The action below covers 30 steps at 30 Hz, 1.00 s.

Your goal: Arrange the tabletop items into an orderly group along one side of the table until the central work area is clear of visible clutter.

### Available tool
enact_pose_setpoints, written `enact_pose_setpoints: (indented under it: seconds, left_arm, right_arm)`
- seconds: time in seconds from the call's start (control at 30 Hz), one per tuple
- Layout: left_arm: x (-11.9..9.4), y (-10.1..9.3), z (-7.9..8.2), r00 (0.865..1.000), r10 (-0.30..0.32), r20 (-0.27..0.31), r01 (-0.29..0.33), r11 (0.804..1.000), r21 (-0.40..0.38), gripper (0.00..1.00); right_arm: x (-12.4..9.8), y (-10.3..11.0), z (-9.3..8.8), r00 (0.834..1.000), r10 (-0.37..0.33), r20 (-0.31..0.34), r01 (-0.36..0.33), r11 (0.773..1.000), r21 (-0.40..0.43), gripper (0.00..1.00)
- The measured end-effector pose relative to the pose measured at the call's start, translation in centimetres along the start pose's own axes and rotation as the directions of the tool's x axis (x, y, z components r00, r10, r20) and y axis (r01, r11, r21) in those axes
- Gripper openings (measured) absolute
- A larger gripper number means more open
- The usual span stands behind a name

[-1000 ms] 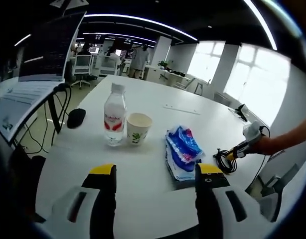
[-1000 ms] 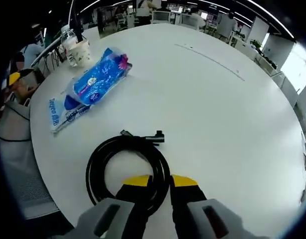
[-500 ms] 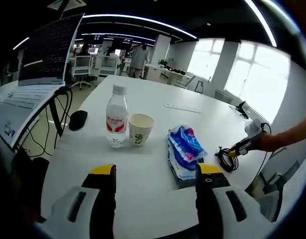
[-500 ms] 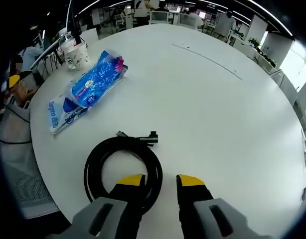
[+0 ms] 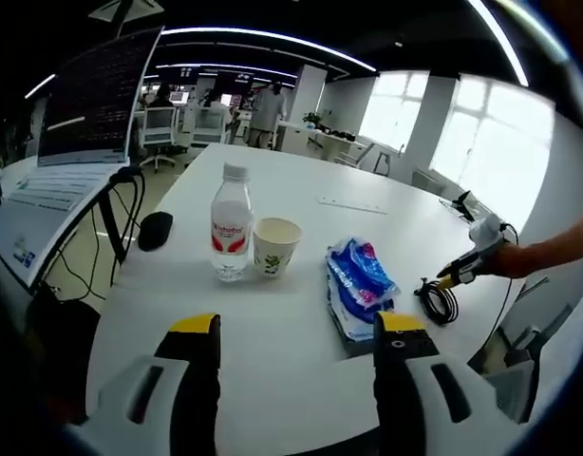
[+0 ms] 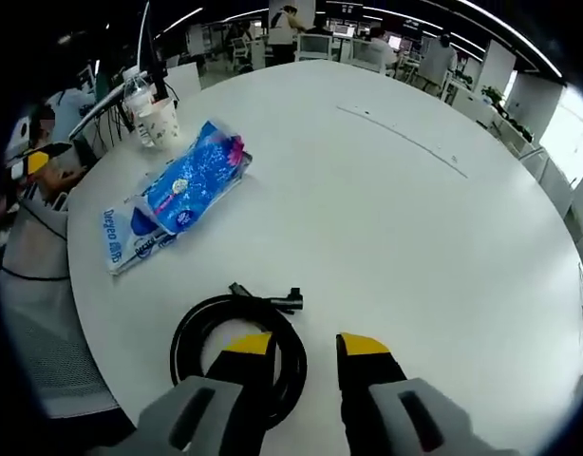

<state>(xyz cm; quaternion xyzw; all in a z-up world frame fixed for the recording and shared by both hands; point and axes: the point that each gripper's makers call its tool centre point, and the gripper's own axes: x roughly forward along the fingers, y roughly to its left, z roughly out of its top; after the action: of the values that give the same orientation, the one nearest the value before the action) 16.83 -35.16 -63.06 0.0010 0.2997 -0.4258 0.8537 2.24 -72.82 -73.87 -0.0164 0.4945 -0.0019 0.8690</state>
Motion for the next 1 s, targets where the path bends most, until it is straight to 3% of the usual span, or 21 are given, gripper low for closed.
enact_pose_setpoints:
  seconds: [0.27, 0.37, 0.73, 1.0]
  left_arm:
    - [-0.3, -0.1, 0.4, 1.000, -0.003, 0.007, 0.003, 1.000, 0.006, 0.66]
    - [-0.2, 0.0, 0.2, 1.000, -0.009, 0.001, 0.009, 1.000, 0.008, 0.66]
    - [-0.1, 0.3, 0.2, 1.000, -0.026, -0.015, 0.026, 0.999, 0.037, 0.67]
    - [-0.5, 0.7, 0.1, 0.999, -0.027, -0.021, 0.028, 0.999, 0.046, 0.67]
  right_arm:
    - [1.2, 1.1, 3.3, 0.999, 0.033, 0.036, -0.031, 0.998, -0.057, 0.22]
    - [1.4, 2.5, 4.8, 0.998, 0.052, 0.043, -0.048, 0.994, -0.099, 0.22]
    - [3.6, 3.6, 8.4, 0.993, 0.102, 0.057, -0.093, 0.986, -0.137, 0.22]
    - [5.3, 4.7, 12.4, 0.988, 0.143, 0.066, -0.128, 0.975, -0.184, 0.22]
